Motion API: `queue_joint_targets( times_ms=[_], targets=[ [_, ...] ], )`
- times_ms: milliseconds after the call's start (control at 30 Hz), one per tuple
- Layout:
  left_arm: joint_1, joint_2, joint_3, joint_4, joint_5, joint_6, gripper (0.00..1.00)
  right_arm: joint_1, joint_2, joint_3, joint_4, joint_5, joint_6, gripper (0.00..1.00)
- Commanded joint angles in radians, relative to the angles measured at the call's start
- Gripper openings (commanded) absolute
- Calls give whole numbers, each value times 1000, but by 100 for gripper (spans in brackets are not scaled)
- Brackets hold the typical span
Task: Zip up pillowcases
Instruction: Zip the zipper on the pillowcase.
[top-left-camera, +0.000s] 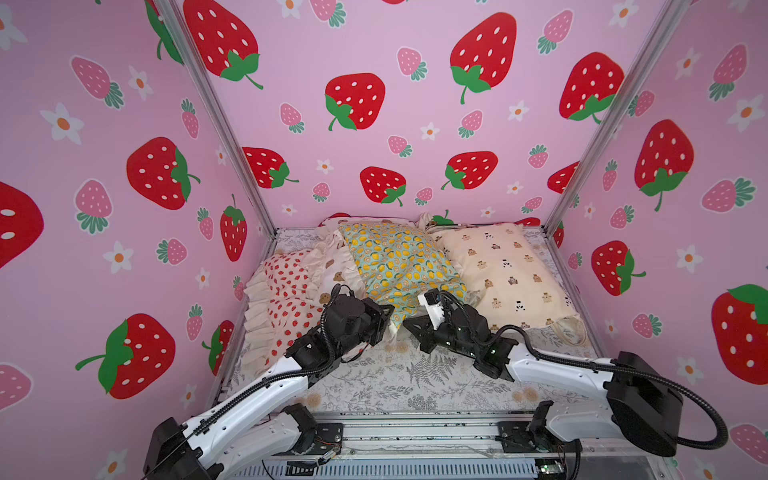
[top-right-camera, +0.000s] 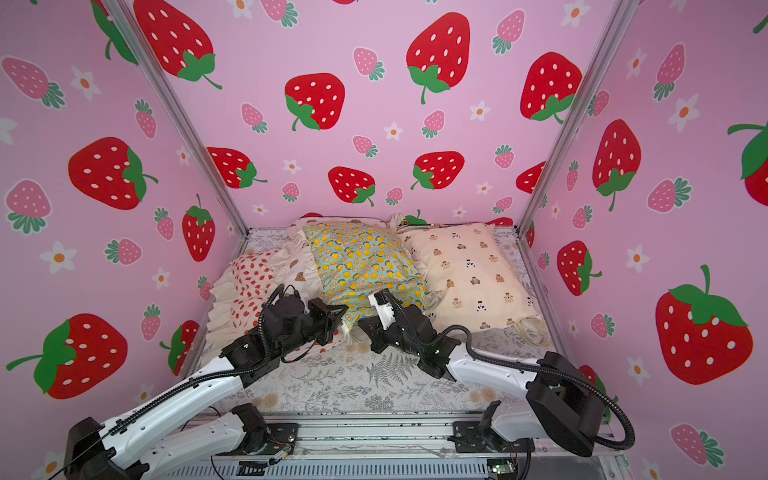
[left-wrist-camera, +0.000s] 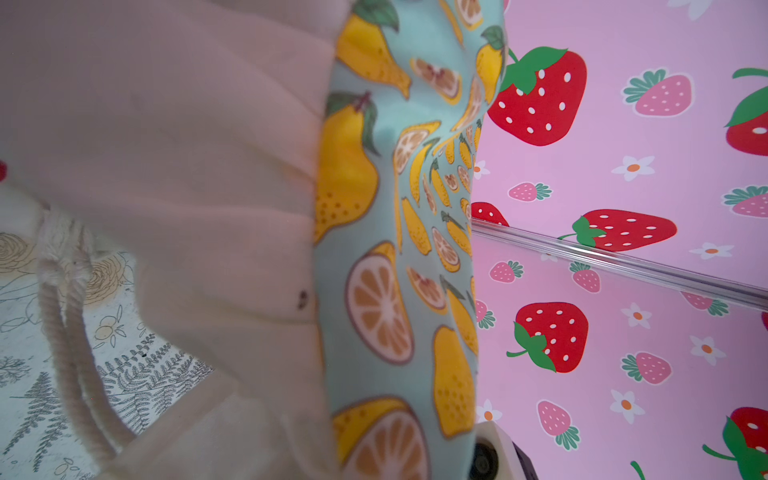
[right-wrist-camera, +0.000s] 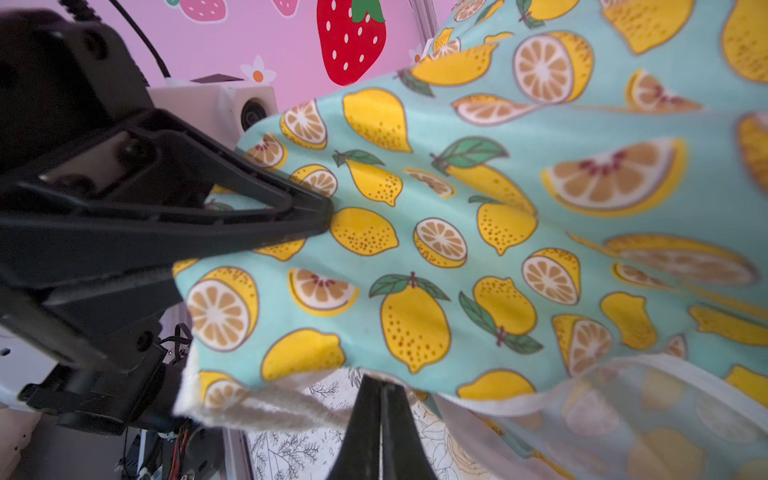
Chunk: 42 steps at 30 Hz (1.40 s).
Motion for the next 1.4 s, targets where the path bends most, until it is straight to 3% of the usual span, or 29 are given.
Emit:
queue_joint_targets(
  times_ms=[0, 200, 733, 1367],
  targets=[
    [1, -20, -6, 6, -11, -17, 0, -5, -9, 18, 13, 17, 4, 3],
    [2, -27, -5, 1, -11, -16, 0, -5, -13, 39, -38, 15, 18, 0],
    [65, -138, 2, -76, -9, 17, 0, -9, -59, 161, -423, 64, 170, 0],
    [332, -242, 70, -158, 121, 70, 0, -63, -40, 234, -709, 5, 237, 0]
  ],
)
